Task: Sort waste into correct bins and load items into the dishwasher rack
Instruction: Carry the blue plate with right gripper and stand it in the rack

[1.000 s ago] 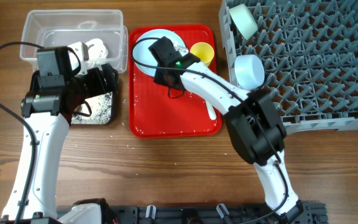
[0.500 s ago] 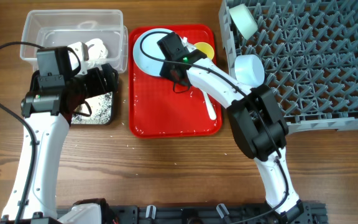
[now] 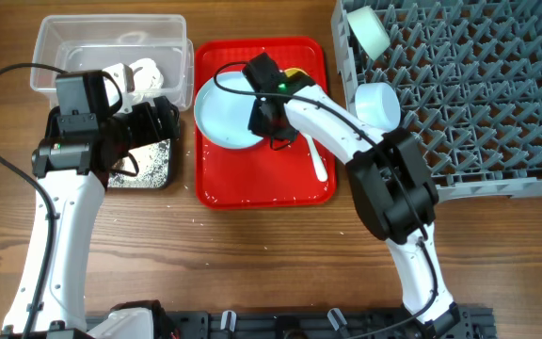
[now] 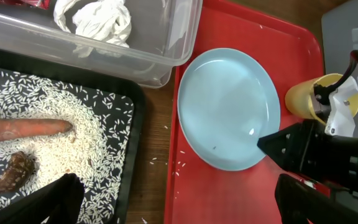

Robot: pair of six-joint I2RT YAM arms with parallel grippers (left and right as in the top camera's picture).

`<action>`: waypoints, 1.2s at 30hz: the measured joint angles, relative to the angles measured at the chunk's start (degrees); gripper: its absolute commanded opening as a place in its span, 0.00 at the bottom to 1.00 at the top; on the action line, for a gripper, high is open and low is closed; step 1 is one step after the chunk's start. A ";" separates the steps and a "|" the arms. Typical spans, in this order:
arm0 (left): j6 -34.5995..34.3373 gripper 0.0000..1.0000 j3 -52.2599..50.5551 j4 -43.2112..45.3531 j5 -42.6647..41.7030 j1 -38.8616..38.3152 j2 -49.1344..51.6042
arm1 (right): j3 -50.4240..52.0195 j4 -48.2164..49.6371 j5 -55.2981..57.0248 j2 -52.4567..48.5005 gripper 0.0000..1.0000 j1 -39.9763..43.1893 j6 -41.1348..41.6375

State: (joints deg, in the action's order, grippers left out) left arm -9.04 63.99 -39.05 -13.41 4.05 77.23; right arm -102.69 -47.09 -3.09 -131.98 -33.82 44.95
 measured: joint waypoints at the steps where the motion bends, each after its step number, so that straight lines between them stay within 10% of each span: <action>1: 0.00 1.00 0.00 0.02 0.00 0.00 0.00 | -0.22 -1.14 -0.74 0.09 0.04 0.26 -0.66; 20: 0.00 1.00 0.00 0.02 0.00 0.00 0.00 | -0.72 -9.14 1.68 21.00 0.04 0.59 -26.71; 30: 0.00 1.00 0.00 0.02 0.00 0.00 0.00 | -0.72 -13.11 47.76 36.54 0.04 8.87 -27.32; 36: 0.00 1.00 0.00 0.07 0.00 0.00 0.00 | 1.01 7.72 58.95 35.39 0.04 21.14 -44.28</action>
State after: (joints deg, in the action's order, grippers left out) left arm -9.04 63.99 -38.98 -13.41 4.05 77.23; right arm -101.69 -39.38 55.86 -96.60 -12.69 0.67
